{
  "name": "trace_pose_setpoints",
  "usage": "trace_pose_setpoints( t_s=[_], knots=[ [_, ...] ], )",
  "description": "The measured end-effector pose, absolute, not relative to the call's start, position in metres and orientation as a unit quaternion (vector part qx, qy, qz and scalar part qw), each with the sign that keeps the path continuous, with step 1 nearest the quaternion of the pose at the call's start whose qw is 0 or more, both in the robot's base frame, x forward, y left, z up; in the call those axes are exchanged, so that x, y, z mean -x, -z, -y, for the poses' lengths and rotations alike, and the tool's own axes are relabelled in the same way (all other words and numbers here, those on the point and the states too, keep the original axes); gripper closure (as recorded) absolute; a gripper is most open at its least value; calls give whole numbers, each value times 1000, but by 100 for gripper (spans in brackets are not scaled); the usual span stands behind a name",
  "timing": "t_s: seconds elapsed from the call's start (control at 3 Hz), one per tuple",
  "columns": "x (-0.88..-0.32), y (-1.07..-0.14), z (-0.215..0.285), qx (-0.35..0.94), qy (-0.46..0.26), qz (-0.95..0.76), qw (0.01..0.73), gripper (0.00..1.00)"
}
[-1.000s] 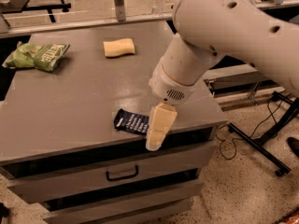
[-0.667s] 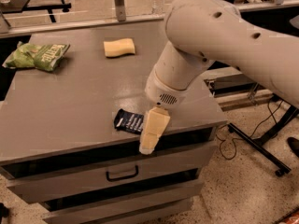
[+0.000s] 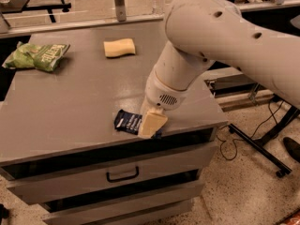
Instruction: Move rxbar blueberry near green jalapeno chip bag
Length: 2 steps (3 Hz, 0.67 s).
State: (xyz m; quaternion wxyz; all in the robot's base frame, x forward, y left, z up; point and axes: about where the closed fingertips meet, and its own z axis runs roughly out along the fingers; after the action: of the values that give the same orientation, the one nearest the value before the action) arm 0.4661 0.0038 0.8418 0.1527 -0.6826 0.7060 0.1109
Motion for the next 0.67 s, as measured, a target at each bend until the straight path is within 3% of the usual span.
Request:
trace_pose_setpoints(
  t_s=[0.67],
  knots=[
    [-465, -843, -5, 684, -110, -705, 153, 95]
  ],
)
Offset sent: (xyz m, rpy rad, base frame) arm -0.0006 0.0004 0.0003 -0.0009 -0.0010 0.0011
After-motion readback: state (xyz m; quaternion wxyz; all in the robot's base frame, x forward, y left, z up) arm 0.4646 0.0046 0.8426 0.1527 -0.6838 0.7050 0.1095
